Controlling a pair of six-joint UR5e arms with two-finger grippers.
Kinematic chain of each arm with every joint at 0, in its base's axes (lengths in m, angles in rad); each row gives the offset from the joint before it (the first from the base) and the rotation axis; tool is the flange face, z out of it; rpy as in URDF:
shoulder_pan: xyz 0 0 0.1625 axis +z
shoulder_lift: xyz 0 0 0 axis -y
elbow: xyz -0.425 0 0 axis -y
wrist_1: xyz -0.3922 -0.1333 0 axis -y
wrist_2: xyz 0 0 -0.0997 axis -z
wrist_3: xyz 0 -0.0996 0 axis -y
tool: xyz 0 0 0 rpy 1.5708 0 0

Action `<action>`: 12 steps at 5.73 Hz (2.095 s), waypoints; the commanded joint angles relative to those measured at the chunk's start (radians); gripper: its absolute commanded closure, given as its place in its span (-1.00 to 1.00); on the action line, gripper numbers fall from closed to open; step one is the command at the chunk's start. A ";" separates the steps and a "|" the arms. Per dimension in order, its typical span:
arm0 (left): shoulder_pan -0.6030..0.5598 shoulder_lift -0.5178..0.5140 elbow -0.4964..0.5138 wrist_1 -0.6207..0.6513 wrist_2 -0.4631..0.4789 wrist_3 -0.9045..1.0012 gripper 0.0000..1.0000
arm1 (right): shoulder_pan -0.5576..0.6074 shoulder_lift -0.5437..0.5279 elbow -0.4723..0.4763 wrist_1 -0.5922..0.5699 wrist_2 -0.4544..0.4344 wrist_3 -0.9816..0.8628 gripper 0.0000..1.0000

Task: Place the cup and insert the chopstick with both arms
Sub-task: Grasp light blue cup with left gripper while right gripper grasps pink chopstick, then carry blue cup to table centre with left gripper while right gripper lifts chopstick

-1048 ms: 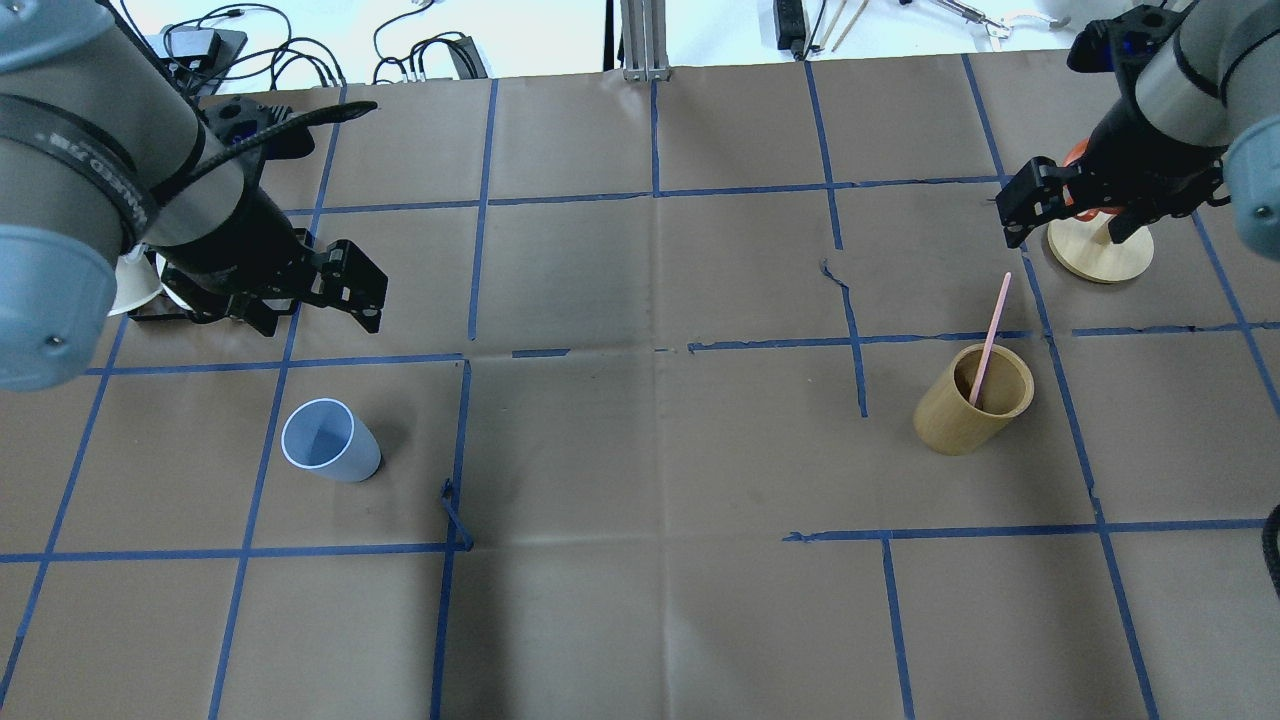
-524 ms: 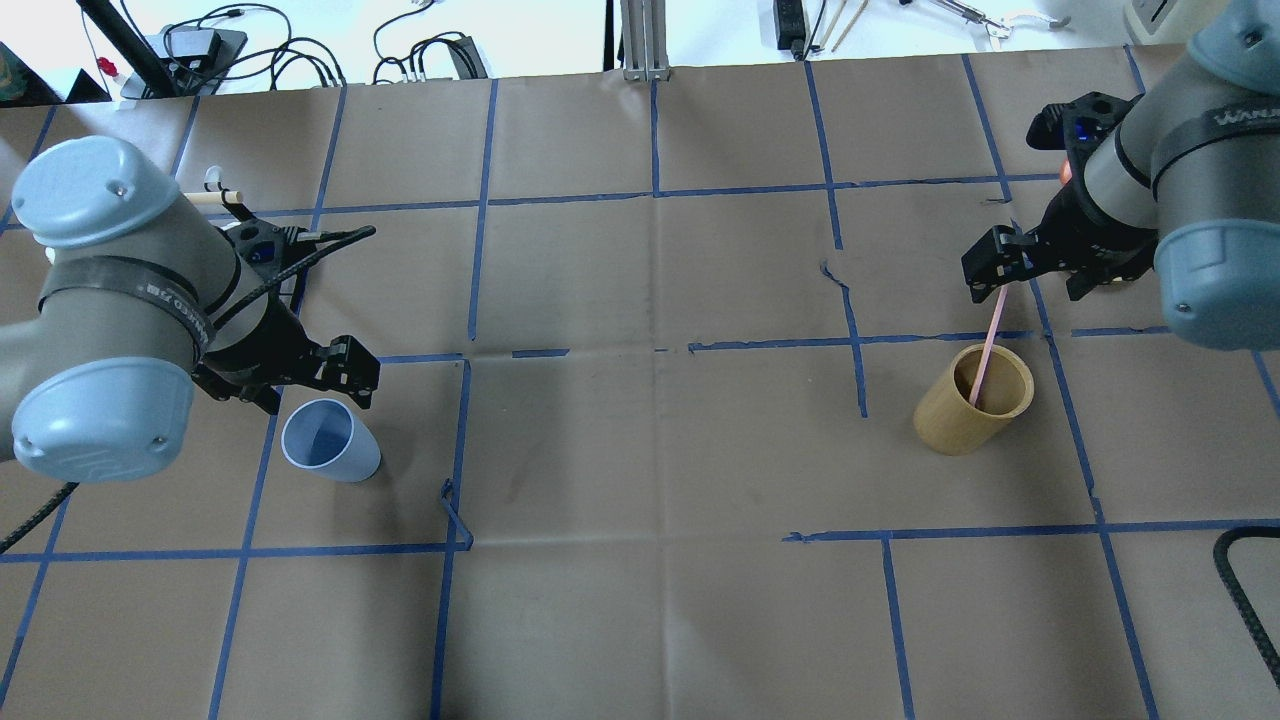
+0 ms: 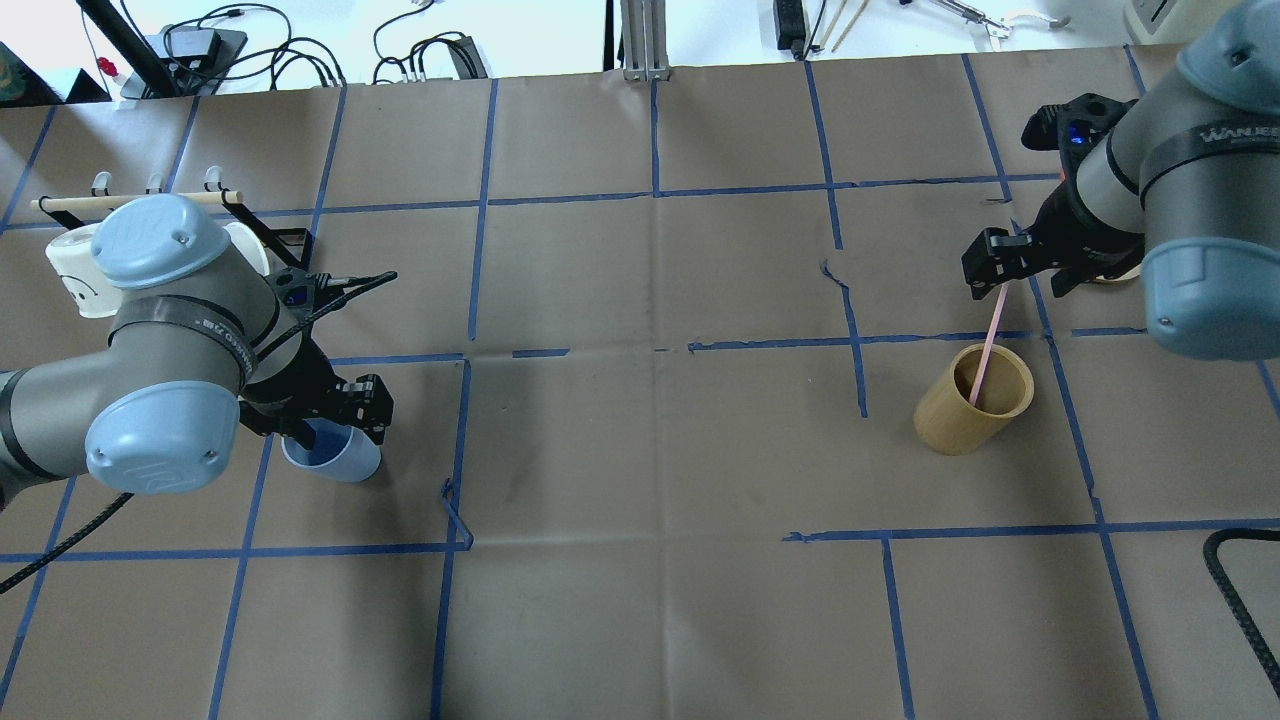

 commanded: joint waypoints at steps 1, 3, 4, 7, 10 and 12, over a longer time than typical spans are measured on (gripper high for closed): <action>0.000 -0.032 -0.001 0.000 0.003 -0.003 0.43 | 0.003 0.001 0.001 -0.003 0.000 -0.001 -0.03; -0.008 -0.036 0.016 0.009 -0.001 0.001 0.99 | 0.018 0.001 0.001 -0.002 -0.002 0.002 0.42; -0.037 -0.033 0.050 0.004 -0.006 -0.032 0.99 | 0.018 -0.001 -0.001 -0.002 -0.002 0.002 0.64; -0.375 -0.119 0.261 0.012 -0.006 -0.468 0.99 | 0.018 -0.008 -0.088 0.033 -0.005 0.004 0.82; -0.650 -0.414 0.562 0.030 -0.005 -0.999 0.96 | 0.026 0.033 -0.443 0.428 -0.008 0.031 0.83; -0.670 -0.444 0.561 0.035 -0.011 -1.008 0.87 | 0.146 0.102 -0.595 0.508 -0.023 0.147 0.83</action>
